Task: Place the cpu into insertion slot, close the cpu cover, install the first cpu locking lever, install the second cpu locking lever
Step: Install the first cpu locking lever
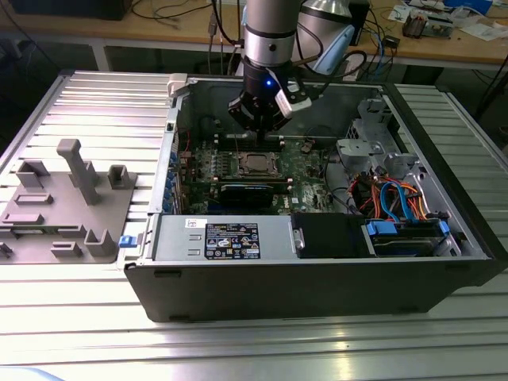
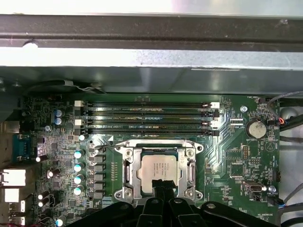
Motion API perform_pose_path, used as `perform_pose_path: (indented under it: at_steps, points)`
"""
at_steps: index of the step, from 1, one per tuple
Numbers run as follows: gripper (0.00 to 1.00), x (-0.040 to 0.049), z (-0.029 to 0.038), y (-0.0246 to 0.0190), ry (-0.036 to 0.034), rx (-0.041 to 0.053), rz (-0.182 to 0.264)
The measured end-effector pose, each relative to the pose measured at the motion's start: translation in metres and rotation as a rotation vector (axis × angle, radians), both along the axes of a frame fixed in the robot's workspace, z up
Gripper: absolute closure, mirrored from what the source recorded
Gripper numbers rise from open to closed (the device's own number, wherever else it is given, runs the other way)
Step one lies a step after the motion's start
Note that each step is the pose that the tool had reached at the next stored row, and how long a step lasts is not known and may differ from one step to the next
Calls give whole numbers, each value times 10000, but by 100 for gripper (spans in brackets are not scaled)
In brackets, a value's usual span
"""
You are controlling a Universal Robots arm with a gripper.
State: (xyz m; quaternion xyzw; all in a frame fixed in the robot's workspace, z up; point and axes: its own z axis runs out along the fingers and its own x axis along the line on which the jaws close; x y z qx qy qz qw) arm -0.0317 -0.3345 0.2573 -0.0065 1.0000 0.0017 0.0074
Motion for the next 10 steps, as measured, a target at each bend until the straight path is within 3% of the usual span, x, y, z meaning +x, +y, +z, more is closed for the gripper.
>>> perform_pose_path:
  at_steps: [10]
  points:
    - [89,-37,0,0,1,0,0]
